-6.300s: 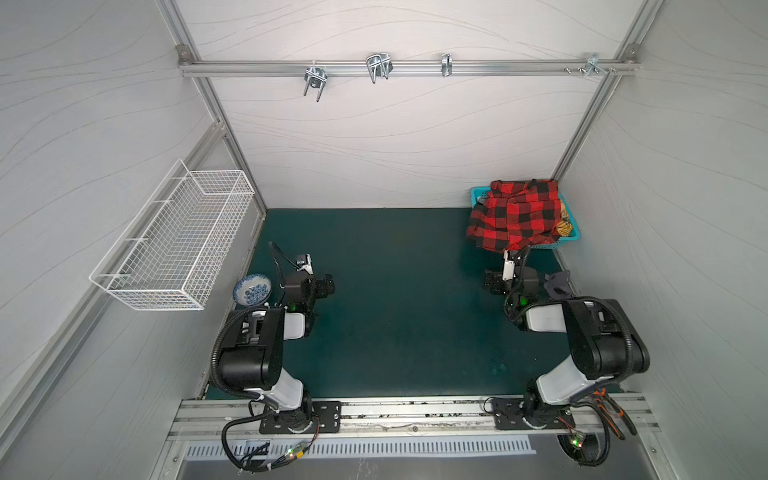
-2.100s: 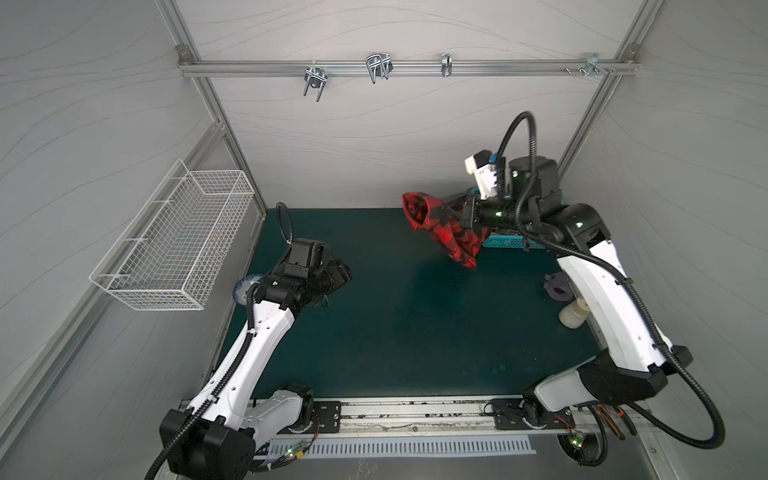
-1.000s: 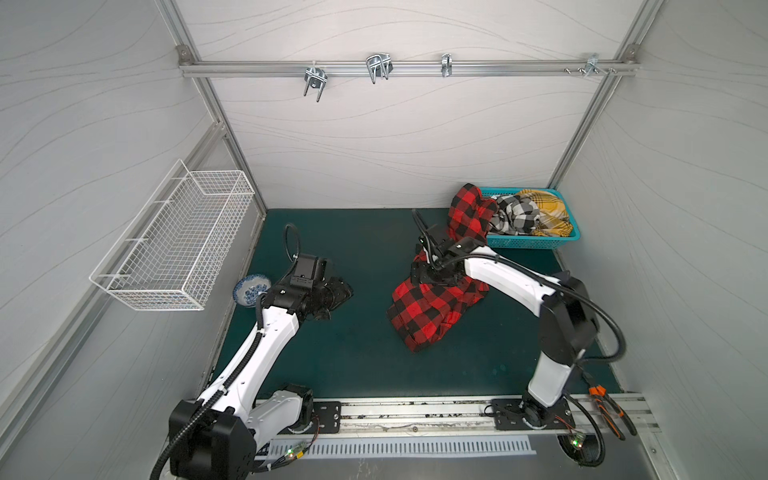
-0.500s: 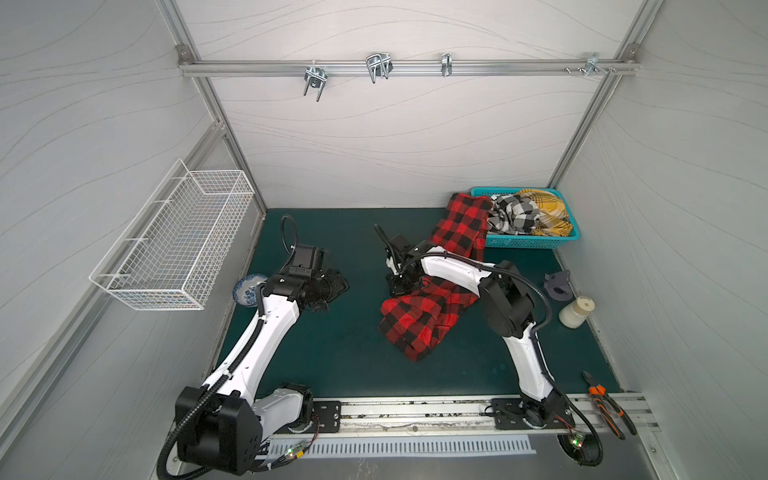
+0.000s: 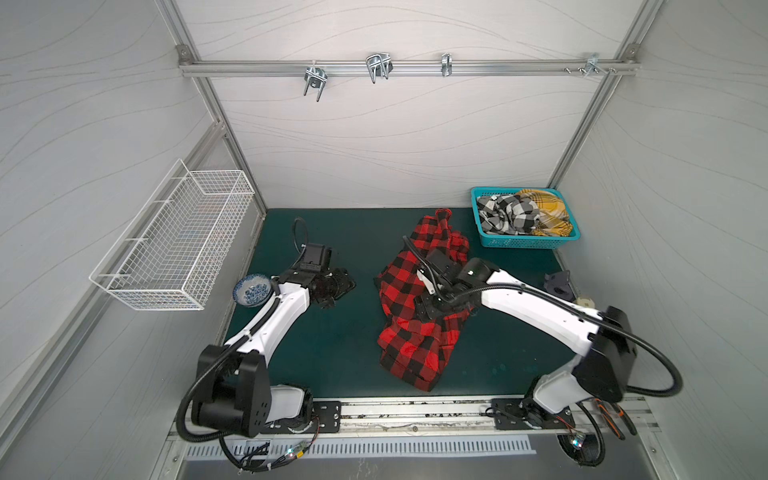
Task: Fold and stack the long sleeve shirts
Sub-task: 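Grasp the shirt edge with the left gripper while the right gripper holds another edge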
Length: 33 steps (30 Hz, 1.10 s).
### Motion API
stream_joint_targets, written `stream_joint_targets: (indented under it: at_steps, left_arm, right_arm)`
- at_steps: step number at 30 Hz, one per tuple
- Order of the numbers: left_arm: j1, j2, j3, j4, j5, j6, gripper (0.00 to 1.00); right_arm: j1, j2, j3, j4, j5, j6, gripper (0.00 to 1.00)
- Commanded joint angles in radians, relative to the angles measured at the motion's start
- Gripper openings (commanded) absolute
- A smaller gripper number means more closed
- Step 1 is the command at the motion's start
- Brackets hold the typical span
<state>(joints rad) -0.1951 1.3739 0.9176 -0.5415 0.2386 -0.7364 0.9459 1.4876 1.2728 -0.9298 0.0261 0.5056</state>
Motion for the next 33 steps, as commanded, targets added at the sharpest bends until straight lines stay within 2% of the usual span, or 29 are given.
stream_joint_targets:
  at_steps: [1,3,4,7,10,13,15,16,18,20,22,26,28,29,31,32,33]
  left_arm:
    - [-0.045,0.068,0.079,0.105,0.008,0.001,0.79]
    - [-0.074,0.147,0.12,0.137,0.017,-0.008,0.87]
    - [-0.088,0.19,0.15,0.135,0.02,-0.006,0.99]
    - [-0.12,0.379,0.275,0.101,0.079,0.005,0.97]
    - [-0.152,0.517,0.376,0.096,0.113,-0.009,0.94]
    - [-0.174,0.647,0.47,0.069,0.112,-0.016,0.88]
    - [-0.178,0.722,0.512,0.078,0.153,-0.044,0.78]
    - [-0.178,0.744,0.52,0.087,0.174,-0.056,0.69]
    - [-0.171,0.756,0.533,0.092,0.195,-0.069,0.29]
    - [-0.147,0.703,0.507,0.1,0.174,-0.068,0.03]
    - [-0.104,0.605,0.448,0.106,0.135,-0.065,0.0]
    - [-0.034,0.359,0.29,0.084,0.078,-0.033,0.0]
    - [-0.049,0.248,0.201,0.085,0.068,-0.035,0.0]
    - [-0.08,0.191,0.144,0.103,0.082,-0.054,0.0]
    - [-0.171,0.122,0.059,0.139,0.112,-0.09,0.35]
    - [-0.214,0.099,0.037,0.143,0.125,-0.096,0.5]
    - [-0.244,0.08,0.023,0.134,0.136,-0.098,0.6]
  right_arm:
    - [0.067,-0.017,-0.107,-0.025,-0.039,0.169,0.78]
    - [0.071,0.01,-0.142,0.02,-0.12,0.261,0.74]
    - [0.071,0.029,-0.162,0.045,-0.152,0.306,0.72]
    - [0.08,0.088,-0.23,0.177,-0.25,0.408,0.66]
    - [0.076,0.143,-0.23,0.163,-0.235,0.443,0.61]
    - [0.042,0.173,-0.237,0.156,-0.234,0.455,0.49]
    - [-0.004,0.18,-0.246,0.144,-0.212,0.458,0.35]
    - [-0.031,0.181,-0.252,0.146,-0.207,0.451,0.29]
    - [-0.114,0.19,-0.246,0.136,-0.179,0.406,0.11]
    - [-0.213,0.229,-0.187,0.084,-0.117,0.32,0.0]
    - [-0.327,0.299,-0.09,0.034,-0.052,0.225,0.0]
    - [-0.51,0.486,0.28,-0.115,0.159,0.076,0.0]
    - [-0.552,0.563,0.482,-0.17,0.163,0.021,0.0]
    - [-0.557,0.589,0.583,-0.195,0.157,-0.017,0.1]
    - [-0.536,0.613,0.74,-0.256,0.163,-0.073,0.61]
    - [-0.514,0.6,0.78,-0.275,0.19,-0.096,0.77]
    - [-0.492,0.574,0.78,-0.274,0.211,-0.111,0.88]
